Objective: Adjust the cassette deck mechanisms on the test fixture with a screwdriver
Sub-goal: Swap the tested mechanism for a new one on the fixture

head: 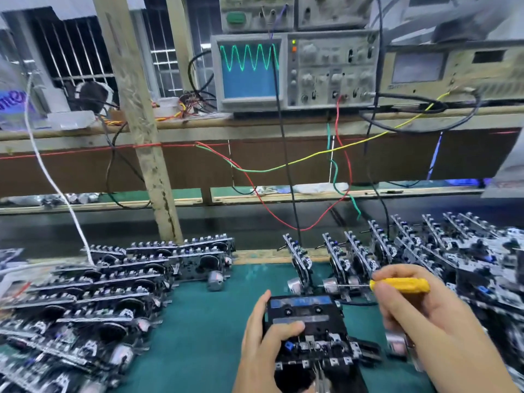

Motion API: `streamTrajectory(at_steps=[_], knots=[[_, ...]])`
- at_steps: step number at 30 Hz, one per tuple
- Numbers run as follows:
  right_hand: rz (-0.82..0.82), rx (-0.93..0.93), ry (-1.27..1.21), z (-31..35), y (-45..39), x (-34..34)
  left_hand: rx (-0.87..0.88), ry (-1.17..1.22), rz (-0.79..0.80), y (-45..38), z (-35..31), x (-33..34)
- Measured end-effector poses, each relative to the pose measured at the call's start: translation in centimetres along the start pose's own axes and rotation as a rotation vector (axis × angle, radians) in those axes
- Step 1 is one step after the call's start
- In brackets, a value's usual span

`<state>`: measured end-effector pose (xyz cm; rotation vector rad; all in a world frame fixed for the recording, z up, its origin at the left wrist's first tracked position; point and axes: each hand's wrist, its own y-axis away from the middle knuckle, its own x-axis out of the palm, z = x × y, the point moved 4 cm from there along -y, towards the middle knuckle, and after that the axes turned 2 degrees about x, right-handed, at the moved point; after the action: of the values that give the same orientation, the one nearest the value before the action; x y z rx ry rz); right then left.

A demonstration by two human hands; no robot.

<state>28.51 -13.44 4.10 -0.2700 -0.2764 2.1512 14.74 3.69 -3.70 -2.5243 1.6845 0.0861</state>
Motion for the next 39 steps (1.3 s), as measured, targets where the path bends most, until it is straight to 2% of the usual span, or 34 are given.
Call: streamTrajectory(at_steps=[2, 3, 4, 6, 8, 10, 12, 15, 17, 21, 24, 28, 33, 35, 38, 39], knots=[[0.009, -0.031, -0.024, 0.4, 0.0, -0.3, -0.053, 0.132, 0.039, -0.3, 0.1, -0.2], [0.017, -0.034, -0.013, 0.5, 0.0, -0.3, -0.073, 0.258, -0.027, -0.8, 0.5, -0.2], [0.025, -0.046, 0.020, 0.6, 0.0, -0.4, -0.061, 0.276, -0.097, -1.3, 0.3, -0.1], [0.030, -0.111, 0.059, 0.4, 0.2, -0.5, -0.088, 0.251, -0.387, -2.2, 0.4, 1.1], [0.009, -0.149, 0.033, -0.1, 0.4, -0.4, -0.082, 0.301, -0.430, -2.6, 1.0, 1.9], [-0.004, -0.223, 0.145, -1.8, 1.1, 0.0, -0.077, 0.311, -0.471, -2.9, 1.3, 1.4], [-0.096, -0.293, 0.334, -3.4, 1.6, 0.4, -0.061, 0.332, -0.455, -3.4, 1.4, 1.2], [-0.247, -0.466, 0.330, -5.6, 2.4, 0.8, -0.084, 0.318, -0.446, -3.8, 1.4, 1.3], [-0.292, -0.493, 0.351, -6.7, 2.8, 0.8, -0.093, 0.312, -0.469, -4.2, 1.5, 1.0], [-0.259, -0.479, 0.362, -7.4, 3.2, 0.3, -0.092, 0.203, -0.512, -4.6, 1.9, 0.6], [-0.073, -0.316, 0.422, -8.3, 2.4, 1.4, -0.098, 0.209, -0.524, -4.8, 2.1, 0.5], [-0.163, -0.481, 0.462, -7.3, 3.7, 1.9, -0.083, 0.188, -0.492, -4.7, 1.5, 0.6], [-0.102, -0.424, 0.443, -8.0, 3.9, 2.0, -0.086, 0.123, -0.508, -4.5, -0.2, 1.5], [-0.052, -0.407, 0.408, -8.1, 4.0, 2.1, -0.105, 0.146, -0.476, -4.5, -0.5, 1.8], [0.014, -0.393, 0.382, -8.5, 4.0, 2.2, -0.106, 0.233, -0.524, -4.2, 1.3, 0.7], [0.038, -0.378, 0.371, -8.6, 4.1, 2.4, -0.111, 0.307, -0.468, -4.3, 1.9, 0.5]])
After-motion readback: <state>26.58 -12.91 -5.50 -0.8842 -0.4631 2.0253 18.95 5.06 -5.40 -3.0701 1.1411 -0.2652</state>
